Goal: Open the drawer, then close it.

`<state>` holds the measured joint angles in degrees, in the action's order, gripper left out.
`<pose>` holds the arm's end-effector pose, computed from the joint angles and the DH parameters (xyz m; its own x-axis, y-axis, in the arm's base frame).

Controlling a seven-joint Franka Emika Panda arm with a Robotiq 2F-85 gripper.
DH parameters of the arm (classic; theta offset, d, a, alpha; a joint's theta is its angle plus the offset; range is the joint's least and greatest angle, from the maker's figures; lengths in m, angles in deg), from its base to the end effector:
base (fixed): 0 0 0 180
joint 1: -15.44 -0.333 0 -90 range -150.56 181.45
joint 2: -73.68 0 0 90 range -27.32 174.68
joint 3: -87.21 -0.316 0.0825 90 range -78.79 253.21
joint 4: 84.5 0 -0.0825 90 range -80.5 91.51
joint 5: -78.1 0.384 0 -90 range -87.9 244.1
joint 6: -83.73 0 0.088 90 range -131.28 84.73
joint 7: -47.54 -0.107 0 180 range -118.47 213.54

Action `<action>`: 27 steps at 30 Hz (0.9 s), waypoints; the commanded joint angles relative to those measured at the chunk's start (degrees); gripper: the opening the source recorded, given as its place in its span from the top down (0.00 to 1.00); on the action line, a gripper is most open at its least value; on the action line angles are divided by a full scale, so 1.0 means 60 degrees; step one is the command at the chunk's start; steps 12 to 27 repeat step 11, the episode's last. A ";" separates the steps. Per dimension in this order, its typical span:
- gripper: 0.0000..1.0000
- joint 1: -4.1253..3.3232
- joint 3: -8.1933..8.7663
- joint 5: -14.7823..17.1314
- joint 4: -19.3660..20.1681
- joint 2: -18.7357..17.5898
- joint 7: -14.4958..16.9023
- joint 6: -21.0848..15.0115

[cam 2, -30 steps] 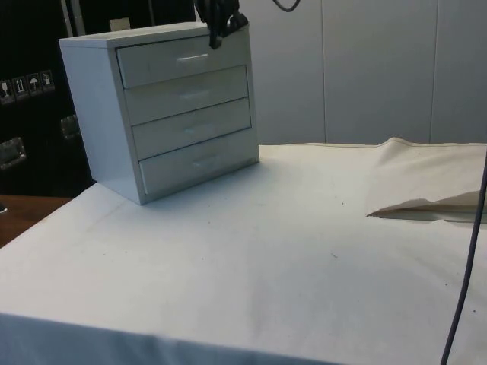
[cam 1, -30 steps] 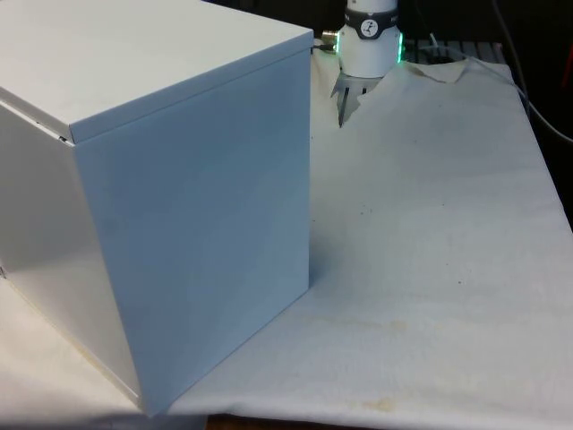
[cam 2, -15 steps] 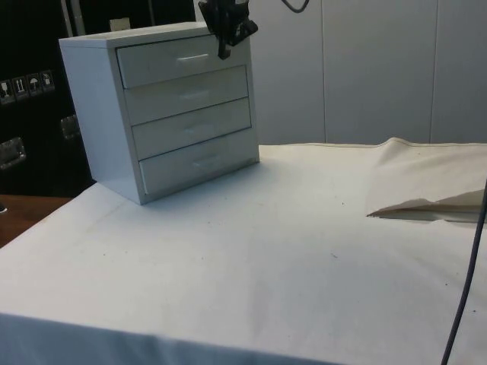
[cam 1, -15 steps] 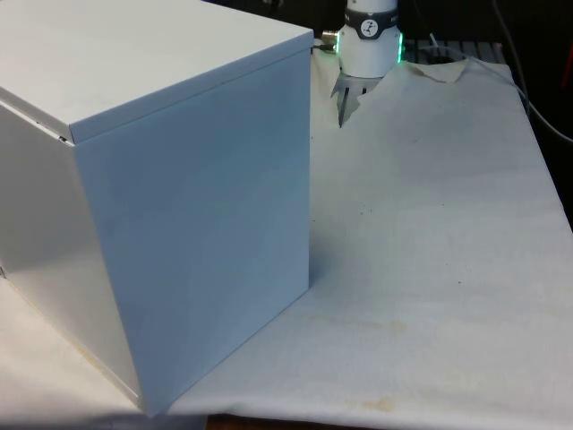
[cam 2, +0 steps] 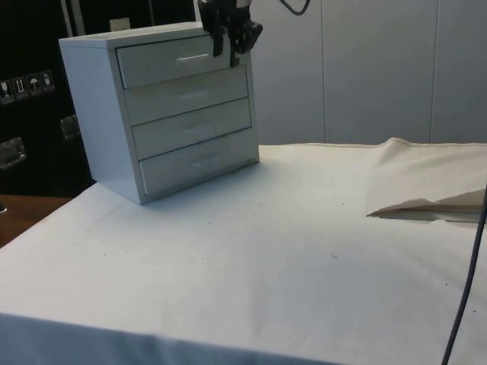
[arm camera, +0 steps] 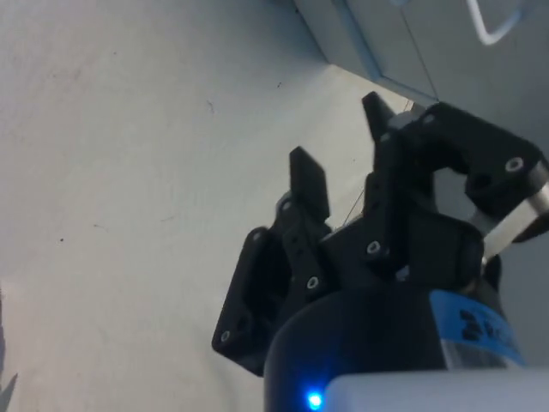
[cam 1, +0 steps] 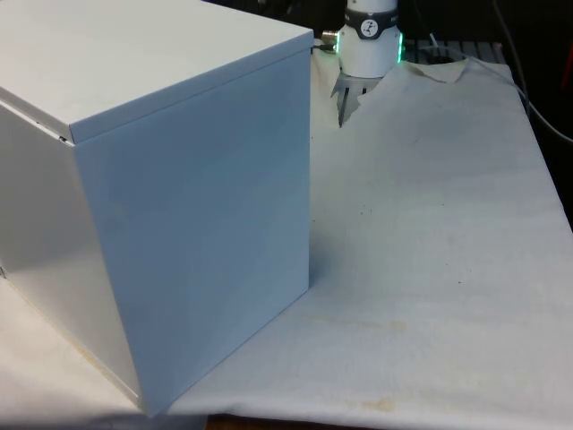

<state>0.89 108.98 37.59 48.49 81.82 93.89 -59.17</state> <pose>0.5122 -0.0643 0.4251 0.4198 0.8766 -0.2352 0.8420 -0.2794 0.4614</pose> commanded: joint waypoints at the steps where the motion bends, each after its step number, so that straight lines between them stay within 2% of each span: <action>1: 0.54 0.0019 0.0000 -0.0086 0.0010 0.0000 -0.0057 -0.0067; 2: 0.46 0.0029 0.0000 -0.0086 0.0010 0.0000 -0.0057 -0.0067; 6: 0.26 0.0000 0.0000 0.0000 0.0010 0.0000 -0.0010 0.0000; 7: 0.26 0.0029 0.0000 -0.0095 0.0019 0.0000 -0.0067 -0.0067; 8: 0.20 0.0029 0.0000 -0.0095 0.0010 0.0000 -0.0067 -0.0067; 9: 0.10 0.0019 0.0000 -0.0067 0.0010 0.0000 -0.0057 -0.0048; 11: 0.01 0.0010 0.0000 -0.0048 0.0010 0.0000 -0.0038 -0.0029; 27: 0.01 0.0010 0.0000 -0.0048 0.0010 0.0000 -0.0038 -0.0029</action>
